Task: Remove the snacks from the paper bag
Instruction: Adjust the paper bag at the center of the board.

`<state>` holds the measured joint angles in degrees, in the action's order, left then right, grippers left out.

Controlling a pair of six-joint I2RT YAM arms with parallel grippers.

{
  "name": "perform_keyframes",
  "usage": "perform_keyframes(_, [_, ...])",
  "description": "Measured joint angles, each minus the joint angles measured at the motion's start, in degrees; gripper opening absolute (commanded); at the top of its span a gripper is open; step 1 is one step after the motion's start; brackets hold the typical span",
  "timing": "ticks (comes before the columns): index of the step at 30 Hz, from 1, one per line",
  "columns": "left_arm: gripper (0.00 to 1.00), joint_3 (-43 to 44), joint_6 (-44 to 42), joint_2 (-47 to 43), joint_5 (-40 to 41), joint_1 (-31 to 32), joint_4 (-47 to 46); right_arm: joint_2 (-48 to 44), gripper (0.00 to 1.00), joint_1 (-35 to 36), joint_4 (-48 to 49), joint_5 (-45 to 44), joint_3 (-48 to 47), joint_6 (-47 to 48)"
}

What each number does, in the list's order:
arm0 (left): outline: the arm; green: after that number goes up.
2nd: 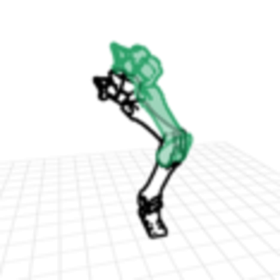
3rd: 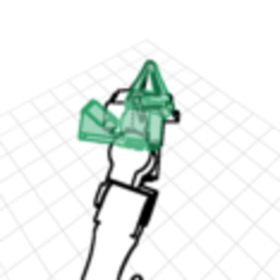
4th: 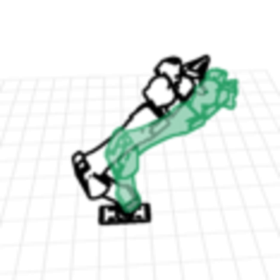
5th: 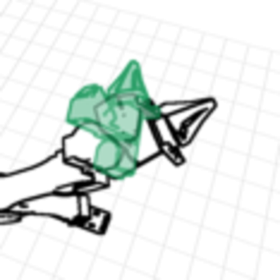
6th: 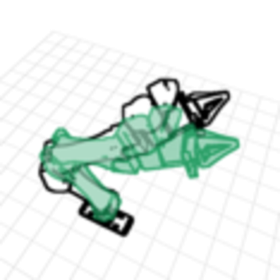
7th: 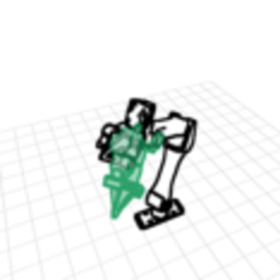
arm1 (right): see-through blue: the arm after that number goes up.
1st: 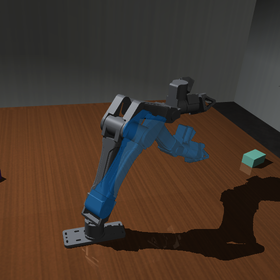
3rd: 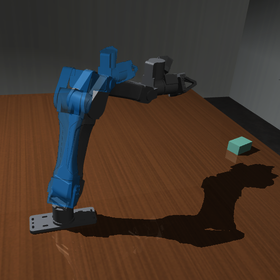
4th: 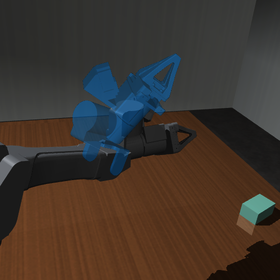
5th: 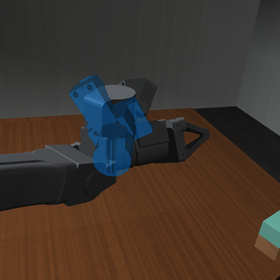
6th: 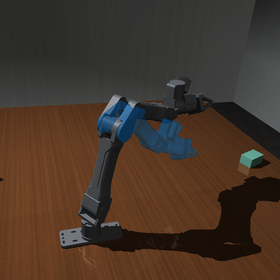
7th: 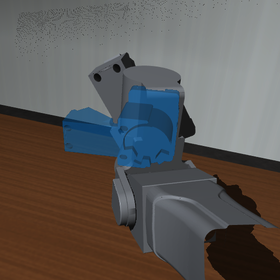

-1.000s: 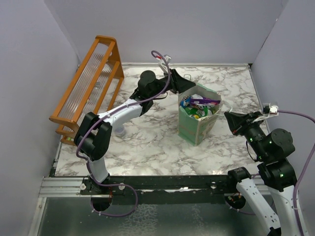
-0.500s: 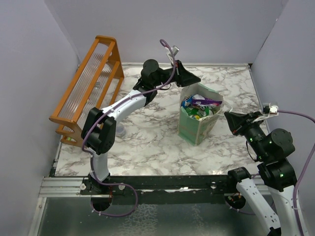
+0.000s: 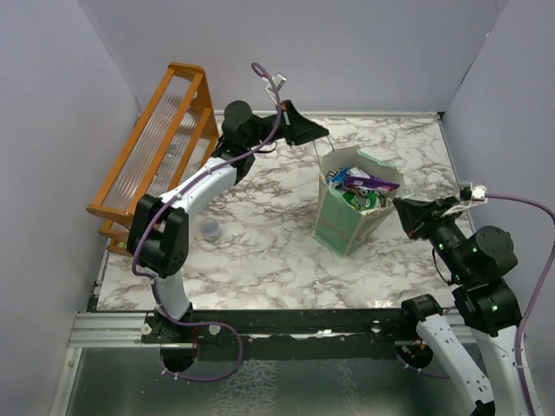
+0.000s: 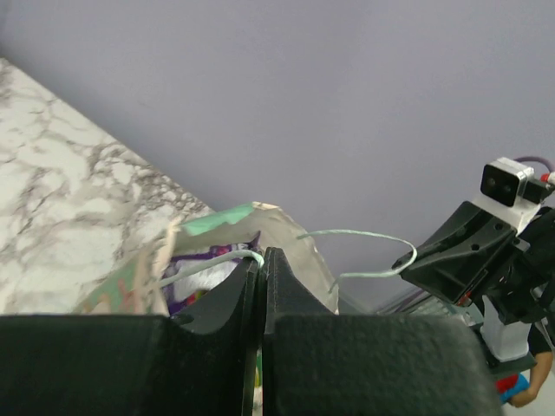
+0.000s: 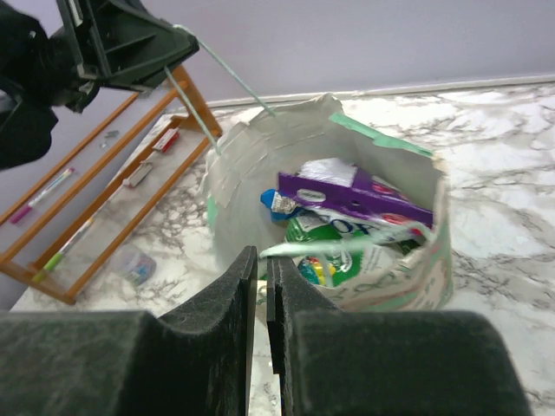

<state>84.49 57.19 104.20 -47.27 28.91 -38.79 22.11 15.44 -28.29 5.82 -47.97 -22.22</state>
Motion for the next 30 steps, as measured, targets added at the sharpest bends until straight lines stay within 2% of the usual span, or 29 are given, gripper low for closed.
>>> perform_keyframes(4, [0.00,-2.93,0.22,-3.06,-1.25,-4.81,3.56,0.42,0.14,0.00,2.82,5.99,2.91,1.07])
perform_keyframes(6, [0.00,-4.33,0.24,-4.42,-2.14,-7.19,5.29,1.70,0.19,0.00,5.53,11.08,4.92,1.51])
perform_keyframes(9, [0.00,-4.50,-0.48,-6.19,-3.17,-10.84,8.79,5.79,0.20,0.00,12.09,21.07,8.07,0.66])
perform_keyframes(12, [0.00,-3.98,-3.21,-9.01,-4.22,-14.84,14.03,12.37,0.20,0.04,22.12,30.29,11.10,-3.34])
perform_keyframes(16, [0.00,-0.04,-9.20,-11.45,-4.85,-19.26,21.31,22.99,0.19,1.25,35.67,37.66,13.97,-9.94])
perform_keyframes(19, [0.00,1.92,-13.33,-12.76,-5.51,-21.16,24.76,29.38,0.19,5.20,40.76,38.21,14.14,-12.57])
perform_keyframes(24, [0.00,2.58,-18.25,-14.36,-7.28,-22.36,27.39,35.36,0.20,16.50,47.47,36.61,12.76,-14.71])
perform_keyframes(26, [0.00,-0.15,-19.19,-16.02,-8.07,-22.34,26.45,36.41,0.22,18.10,49.22,35.67,12.87,-15.69])
perform_keyframes(30, [0.00,-7.02,-19.12,-19.45,-9.38,-22.29,21.75,36.06,0.32,18.25,48.52,32.74,14.23,-15.98])
